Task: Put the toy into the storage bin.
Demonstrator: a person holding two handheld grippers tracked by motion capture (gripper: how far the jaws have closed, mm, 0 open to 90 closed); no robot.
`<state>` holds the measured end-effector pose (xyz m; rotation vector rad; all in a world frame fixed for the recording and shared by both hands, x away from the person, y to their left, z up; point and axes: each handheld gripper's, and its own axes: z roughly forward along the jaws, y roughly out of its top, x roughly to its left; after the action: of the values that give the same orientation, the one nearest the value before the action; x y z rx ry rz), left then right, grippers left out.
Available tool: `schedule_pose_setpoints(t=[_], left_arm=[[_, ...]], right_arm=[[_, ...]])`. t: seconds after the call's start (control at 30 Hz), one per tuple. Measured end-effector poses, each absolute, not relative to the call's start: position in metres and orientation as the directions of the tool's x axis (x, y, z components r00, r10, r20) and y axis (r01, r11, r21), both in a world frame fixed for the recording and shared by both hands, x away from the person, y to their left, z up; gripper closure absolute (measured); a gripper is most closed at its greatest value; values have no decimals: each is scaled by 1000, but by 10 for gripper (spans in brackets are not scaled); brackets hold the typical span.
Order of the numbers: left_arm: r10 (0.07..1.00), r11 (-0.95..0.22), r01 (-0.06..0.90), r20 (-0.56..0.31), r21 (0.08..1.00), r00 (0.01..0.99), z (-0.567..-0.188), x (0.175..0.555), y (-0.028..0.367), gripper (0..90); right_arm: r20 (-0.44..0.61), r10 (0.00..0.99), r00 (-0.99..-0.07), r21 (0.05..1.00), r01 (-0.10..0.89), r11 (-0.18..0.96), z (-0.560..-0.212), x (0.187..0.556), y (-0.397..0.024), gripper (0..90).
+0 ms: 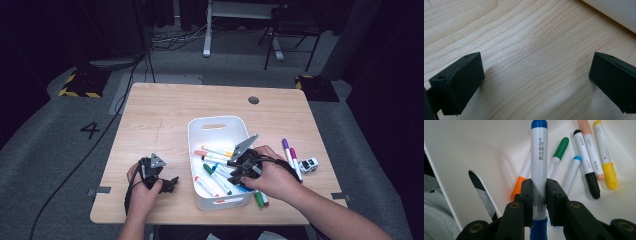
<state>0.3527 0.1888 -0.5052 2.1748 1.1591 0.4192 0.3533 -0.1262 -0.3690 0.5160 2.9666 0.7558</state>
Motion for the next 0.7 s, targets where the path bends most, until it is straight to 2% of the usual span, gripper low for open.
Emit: schedule_pose_setpoints(t=[0.37, 0.47, 0.7], left_arm=[[827, -415, 625, -13, 661, 562, -505, 353, 189, 1], [826, -416, 625, -12, 661, 564, -505, 353, 189, 1], [827, -414, 626, -15, 660, 562, -505, 353, 189, 1]], right_arm=[[42, 313, -949, 433, 300, 850, -381, 354, -119, 761], [62, 318, -946, 446, 311, 839, -383, 354, -117, 635], [38, 335, -941, 527, 304, 794, -371, 355, -123, 564]])
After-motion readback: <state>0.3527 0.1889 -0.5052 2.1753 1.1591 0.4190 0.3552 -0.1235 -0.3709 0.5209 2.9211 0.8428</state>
